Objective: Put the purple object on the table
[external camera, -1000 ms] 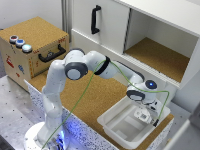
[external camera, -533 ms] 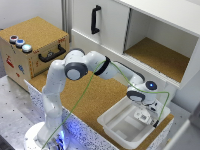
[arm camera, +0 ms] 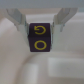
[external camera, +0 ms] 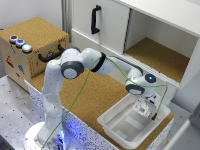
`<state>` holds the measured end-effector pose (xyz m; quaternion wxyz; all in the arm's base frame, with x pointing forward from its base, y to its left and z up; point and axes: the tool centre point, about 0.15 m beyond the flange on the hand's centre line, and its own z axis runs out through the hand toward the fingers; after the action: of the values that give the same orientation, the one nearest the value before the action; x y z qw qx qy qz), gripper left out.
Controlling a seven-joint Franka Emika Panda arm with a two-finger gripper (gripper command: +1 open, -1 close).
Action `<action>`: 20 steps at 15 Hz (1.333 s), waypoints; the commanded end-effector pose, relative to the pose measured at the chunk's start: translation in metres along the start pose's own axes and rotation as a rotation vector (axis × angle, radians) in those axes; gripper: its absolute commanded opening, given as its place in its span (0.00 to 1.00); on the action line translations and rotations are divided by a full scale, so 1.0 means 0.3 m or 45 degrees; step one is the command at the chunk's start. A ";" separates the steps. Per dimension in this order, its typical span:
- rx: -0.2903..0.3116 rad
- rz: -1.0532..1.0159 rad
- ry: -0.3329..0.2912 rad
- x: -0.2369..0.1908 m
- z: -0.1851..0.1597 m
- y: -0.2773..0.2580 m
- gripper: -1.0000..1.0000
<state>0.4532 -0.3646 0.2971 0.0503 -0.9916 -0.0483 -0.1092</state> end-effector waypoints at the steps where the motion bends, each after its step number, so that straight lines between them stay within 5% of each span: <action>1: -0.059 0.024 0.050 0.003 -0.040 -0.317 0.00; 6: -0.039 0.015 0.003 -0.007 0.020 -0.502 0.00; 16: -0.117 -0.013 -0.133 -0.094 0.247 -0.658 0.00; 20: -0.155 0.159 -0.089 -0.073 0.341 -0.634 0.00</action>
<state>0.4312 -0.1792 0.2451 0.0607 -0.9960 -0.0451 -0.0483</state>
